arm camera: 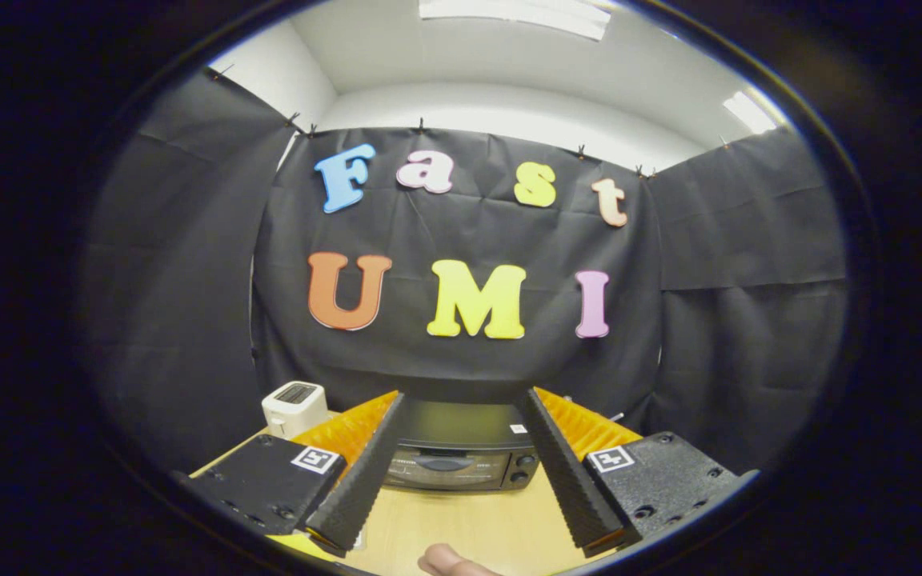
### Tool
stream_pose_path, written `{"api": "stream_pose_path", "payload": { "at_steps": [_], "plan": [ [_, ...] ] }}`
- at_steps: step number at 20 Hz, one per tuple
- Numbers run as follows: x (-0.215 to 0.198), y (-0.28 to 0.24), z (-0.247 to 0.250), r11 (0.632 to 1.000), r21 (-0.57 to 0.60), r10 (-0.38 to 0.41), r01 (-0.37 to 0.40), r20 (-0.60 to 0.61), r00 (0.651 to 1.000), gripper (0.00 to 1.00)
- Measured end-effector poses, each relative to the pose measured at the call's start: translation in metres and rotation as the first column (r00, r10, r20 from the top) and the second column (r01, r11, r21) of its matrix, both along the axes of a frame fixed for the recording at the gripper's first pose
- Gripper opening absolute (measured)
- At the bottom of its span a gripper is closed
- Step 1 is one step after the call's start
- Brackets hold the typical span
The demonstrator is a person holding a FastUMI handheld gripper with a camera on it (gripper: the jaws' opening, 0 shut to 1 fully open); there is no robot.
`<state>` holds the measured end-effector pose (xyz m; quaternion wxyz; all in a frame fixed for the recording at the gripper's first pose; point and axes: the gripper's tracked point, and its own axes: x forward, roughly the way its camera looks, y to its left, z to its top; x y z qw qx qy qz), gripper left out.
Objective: Open the toaster oven, put the food inside, and close the toaster oven door.
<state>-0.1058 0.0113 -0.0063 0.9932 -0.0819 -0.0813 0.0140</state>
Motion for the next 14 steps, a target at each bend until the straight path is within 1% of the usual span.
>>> {"api": "stream_pose_path", "payload": {
  "at_steps": [2,5,8,10,12,14],
  "plan": [
    [-0.017,0.005,0.0,0.999,-0.007,0.032,-0.032,0.001,0.999,0.97],
    [-0.032,0.005,-0.004,0.997,0.029,0.068,-0.068,-0.023,0.997,0.98],
    [-0.045,-0.006,-0.012,0.998,0.049,0.052,-0.051,-0.026,0.998,0.98],
    [-0.051,-0.01,-0.019,0.998,0.036,0.053,-0.052,-0.018,0.998,0.98],
    [-0.057,-0.012,-0.027,0.997,0.032,0.073,-0.073,-0.02,0.997,0.98],
    [-0.061,-0.017,-0.028,0.995,0.053,0.085,-0.084,-0.021,0.996,0.97]
  ]
}}
